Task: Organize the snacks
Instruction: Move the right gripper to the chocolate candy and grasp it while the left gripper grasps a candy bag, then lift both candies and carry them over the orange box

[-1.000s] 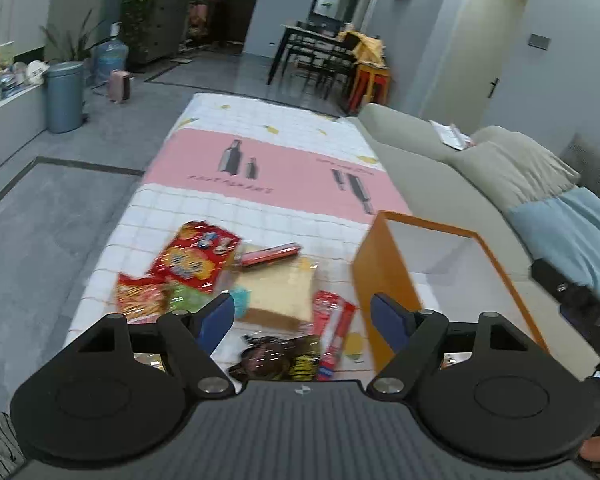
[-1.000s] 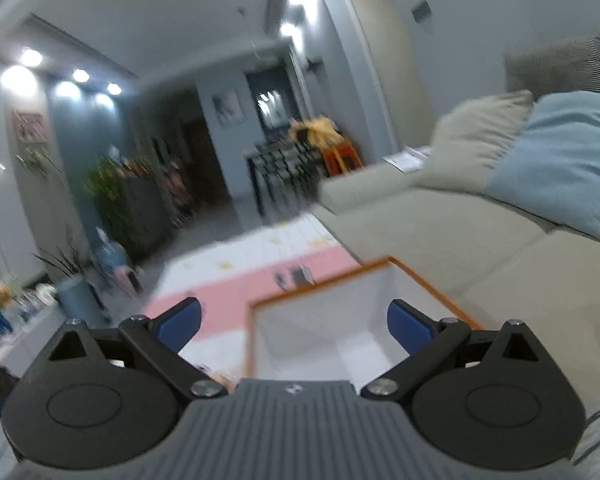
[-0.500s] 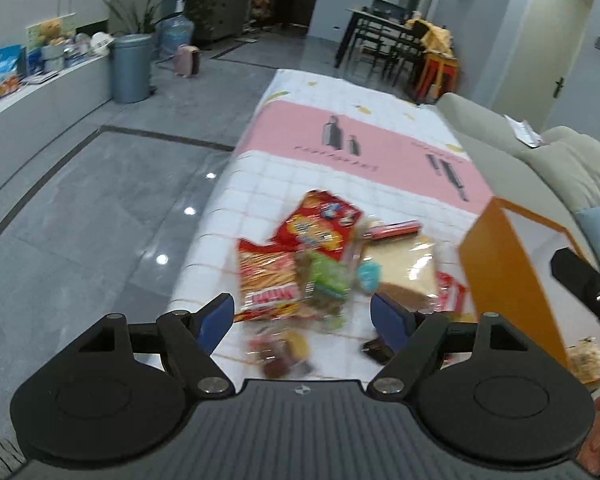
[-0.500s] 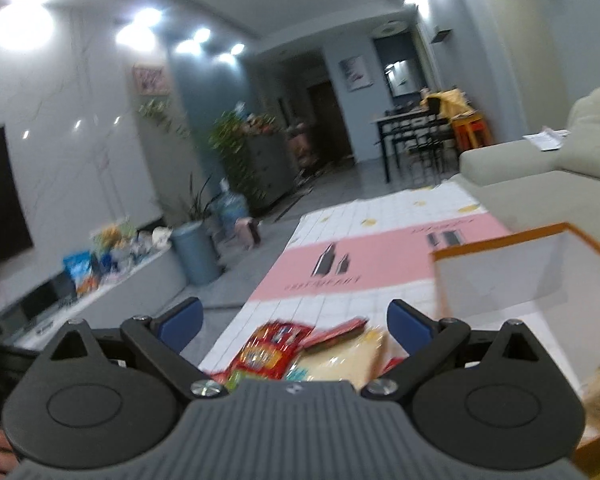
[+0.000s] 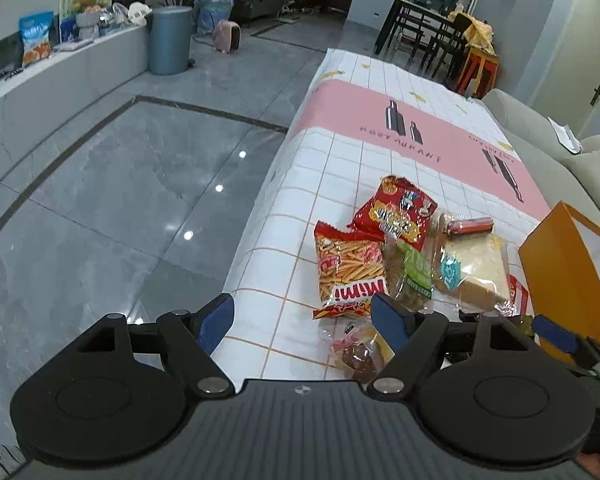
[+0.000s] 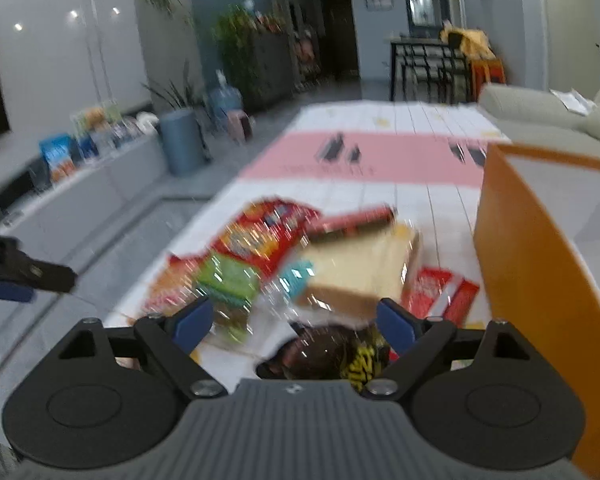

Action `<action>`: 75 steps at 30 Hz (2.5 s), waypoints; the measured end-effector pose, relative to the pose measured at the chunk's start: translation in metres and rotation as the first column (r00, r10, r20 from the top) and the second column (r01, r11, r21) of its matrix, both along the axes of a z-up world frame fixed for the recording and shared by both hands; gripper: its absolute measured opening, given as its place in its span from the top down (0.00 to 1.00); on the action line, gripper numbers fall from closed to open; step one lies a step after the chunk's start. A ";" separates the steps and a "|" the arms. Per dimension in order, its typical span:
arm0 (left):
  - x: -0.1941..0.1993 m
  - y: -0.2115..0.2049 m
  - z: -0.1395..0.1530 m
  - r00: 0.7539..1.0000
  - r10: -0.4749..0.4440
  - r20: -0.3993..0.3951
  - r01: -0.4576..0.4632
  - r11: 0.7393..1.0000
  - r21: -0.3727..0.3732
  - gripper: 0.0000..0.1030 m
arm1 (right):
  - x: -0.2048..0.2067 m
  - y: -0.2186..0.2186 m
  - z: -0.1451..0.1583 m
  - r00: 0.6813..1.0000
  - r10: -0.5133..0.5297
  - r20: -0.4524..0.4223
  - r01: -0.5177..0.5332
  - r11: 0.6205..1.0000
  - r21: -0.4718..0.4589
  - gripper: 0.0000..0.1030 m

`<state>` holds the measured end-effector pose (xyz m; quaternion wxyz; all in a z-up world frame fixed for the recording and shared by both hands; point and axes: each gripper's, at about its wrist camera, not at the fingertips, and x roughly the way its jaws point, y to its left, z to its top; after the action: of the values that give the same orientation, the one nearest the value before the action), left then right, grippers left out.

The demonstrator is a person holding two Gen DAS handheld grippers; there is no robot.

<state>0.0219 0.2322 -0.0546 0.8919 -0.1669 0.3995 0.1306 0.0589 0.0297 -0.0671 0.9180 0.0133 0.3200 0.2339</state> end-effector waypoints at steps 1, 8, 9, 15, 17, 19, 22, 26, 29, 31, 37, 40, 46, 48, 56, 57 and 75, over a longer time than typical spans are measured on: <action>0.002 0.000 -0.003 1.000 -0.008 -0.009 0.008 1.000 -0.002 0.11 | 0.003 0.001 -0.005 1.000 -0.012 -0.013 0.011 1.000 -0.016 0.16; 0.008 -0.007 -0.019 0.996 -0.065 -0.057 0.065 0.998 -0.001 0.11 | 0.006 0.012 -0.021 0.999 -0.053 -0.011 0.051 0.984 -0.169 0.14; 0.010 -0.009 -0.021 0.995 -0.073 -0.064 0.073 0.997 0.001 0.11 | 0.007 0.014 -0.024 0.999 -0.052 -0.010 0.049 0.980 -0.193 0.13; 0.016 -0.026 -0.030 0.985 -0.143 -0.099 0.148 0.988 0.038 0.11 | 0.011 0.027 -0.037 1.000 -0.006 0.010 0.009 0.962 -0.274 0.05; 0.019 -0.031 -0.034 0.981 -0.153 -0.118 0.159 0.986 0.042 0.11 | 0.013 0.025 -0.040 1.000 -0.023 0.005 0.023 0.969 -0.248 0.05; 0.022 -0.036 -0.038 0.977 -0.165 -0.134 0.171 0.984 0.041 0.11 | 0.017 0.021 -0.040 0.999 -0.032 -0.023 0.026 0.975 -0.220 0.07; 0.026 -0.044 -0.044 0.970 -0.193 -0.149 0.201 0.979 0.037 0.11 | 0.021 0.016 -0.038 0.998 -0.015 -0.055 0.004 0.978 -0.210 0.11; 0.035 -0.049 -0.057 0.964 -0.190 -0.184 0.194 0.981 0.004 0.11 | 0.024 0.014 -0.037 0.995 -0.007 -0.103 -0.014 0.979 -0.202 0.18; 0.040 -0.052 -0.062 0.968 -0.173 -0.183 0.176 0.984 0.004 0.12 | 0.025 0.012 -0.038 0.987 0.007 -0.158 -0.035 0.984 -0.174 0.35; 0.042 -0.053 -0.062 0.969 -0.170 -0.181 0.175 0.985 0.012 0.15 | 0.026 0.009 -0.040 0.983 -0.006 -0.185 -0.019 0.991 -0.134 0.39; 0.040 -0.046 -0.060 0.986 -0.096 -0.137 0.094 0.995 -0.021 0.41 | 0.023 0.007 -0.038 0.984 0.007 -0.179 -0.028 0.993 -0.112 0.45; 0.038 -0.043 -0.059 0.986 -0.107 -0.131 0.103 0.994 -0.035 0.49 | 0.022 0.006 -0.036 0.983 0.003 -0.184 -0.022 0.995 -0.099 0.46; 0.029 -0.039 -0.049 0.989 -0.096 -0.112 0.093 0.995 -0.038 0.51 | 0.020 0.000 -0.023 0.985 -0.002 -0.173 -0.009 0.998 -0.067 0.46; 0.026 -0.039 -0.043 0.990 -0.102 -0.098 0.100 0.995 -0.029 0.51 | 0.018 -0.001 -0.016 0.988 0.008 -0.155 -0.017 0.998 -0.056 0.46; 0.012 -0.050 -0.013 0.993 -0.118 0.020 0.118 0.993 0.002 0.52 | 0.006 -0.007 0.010 0.996 0.024 -0.085 -0.025 1.000 -0.004 0.46; 0.009 -0.052 -0.008 0.990 -0.132 0.049 0.132 0.991 0.006 0.52 | 0.005 -0.009 0.013 0.997 0.026 -0.077 -0.026 1.000 0.003 0.46; 0.016 -0.128 0.059 0.916 -0.249 0.315 0.287 0.955 -0.080 0.51 | -0.023 -0.125 0.091 0.982 -0.186 0.036 0.168 0.941 0.294 0.46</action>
<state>0.0376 0.1041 0.0043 0.9396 -0.1838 0.2852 -0.0451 0.0354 -0.0951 0.0238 0.9330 0.1690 0.2505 0.1952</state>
